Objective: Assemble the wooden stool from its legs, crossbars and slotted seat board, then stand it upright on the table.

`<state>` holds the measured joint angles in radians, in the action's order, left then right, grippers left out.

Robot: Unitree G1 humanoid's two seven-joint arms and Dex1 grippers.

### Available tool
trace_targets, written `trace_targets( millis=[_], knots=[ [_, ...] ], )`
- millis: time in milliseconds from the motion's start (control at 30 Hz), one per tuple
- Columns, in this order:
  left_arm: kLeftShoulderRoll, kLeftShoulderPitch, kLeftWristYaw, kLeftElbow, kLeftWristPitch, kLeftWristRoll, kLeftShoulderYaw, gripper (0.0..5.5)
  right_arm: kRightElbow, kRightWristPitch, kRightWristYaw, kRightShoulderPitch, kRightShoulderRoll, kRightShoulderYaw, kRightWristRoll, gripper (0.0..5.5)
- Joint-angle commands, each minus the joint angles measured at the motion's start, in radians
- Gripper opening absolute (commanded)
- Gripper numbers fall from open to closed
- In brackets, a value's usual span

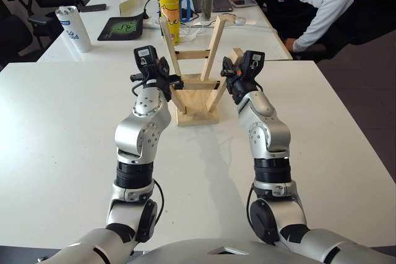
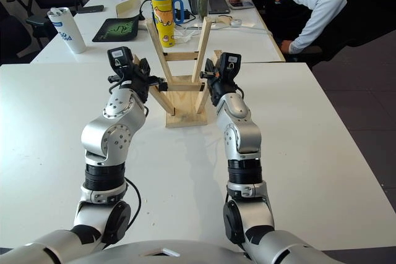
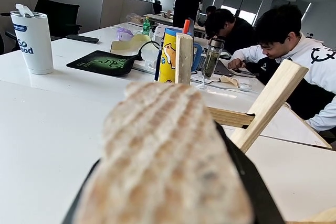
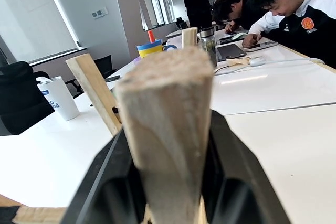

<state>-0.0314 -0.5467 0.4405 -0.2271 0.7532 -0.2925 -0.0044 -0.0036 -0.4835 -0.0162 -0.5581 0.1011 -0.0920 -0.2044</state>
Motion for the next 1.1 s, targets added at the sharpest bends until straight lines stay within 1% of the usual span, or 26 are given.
trace_targets(
  millis=[33,167,367,433,500,600,667,767,867,1033,1100],
  knots=[
    [0.013,0.074,-0.028,0.140,0.197,0.037,-0.014,1.02,-0.020,0.014,0.015,0.003,-0.005,0.026,0.003,1.03],
    [0.016,0.051,-0.047,0.170,0.227,0.047,-0.026,1.02,-0.015,0.020,0.028,0.003,-0.002,0.044,-0.001,1.03],
    [0.081,0.008,-0.122,0.181,0.245,0.122,-0.163,1.04,0.019,0.005,0.043,-0.022,-0.018,0.065,0.025,1.03],
    [0.114,-0.010,-0.144,0.184,0.246,0.156,-0.228,1.05,0.030,0.008,0.057,-0.029,-0.024,0.083,0.036,1.03],
    [0.129,-0.027,-0.143,0.180,0.245,0.179,-0.262,1.09,0.043,0.014,0.067,-0.035,-0.035,0.108,0.056,1.03],
    [0.124,-0.053,-0.147,0.172,0.255,0.176,-0.264,1.14,0.064,0.035,0.090,-0.047,-0.062,0.151,0.088,1.05],
    [0.126,-0.057,-0.143,0.178,0.253,0.171,-0.240,1.15,0.073,0.061,0.109,-0.057,-0.086,0.181,0.114,1.06],
    [0.155,-0.038,-0.152,0.192,0.250,0.171,-0.224,1.18,0.088,0.094,0.128,-0.072,-0.118,0.213,0.135,1.11],
    [0.182,-0.002,-0.177,0.190,0.271,0.137,-0.177,1.21,0.095,0.115,0.144,-0.083,-0.137,0.249,0.142,1.13],
    [0.203,0.045,-0.214,0.177,0.274,0.124,-0.208,1.26,0.093,0.104,0.151,-0.080,-0.141,0.274,0.116,1.14],
    [0.169,0.078,-0.242,0.196,0.240,0.076,-0.171,1.28,0.093,0.088,0.153,-0.079,-0.137,0.269,0.095,1.14]
  ],
)
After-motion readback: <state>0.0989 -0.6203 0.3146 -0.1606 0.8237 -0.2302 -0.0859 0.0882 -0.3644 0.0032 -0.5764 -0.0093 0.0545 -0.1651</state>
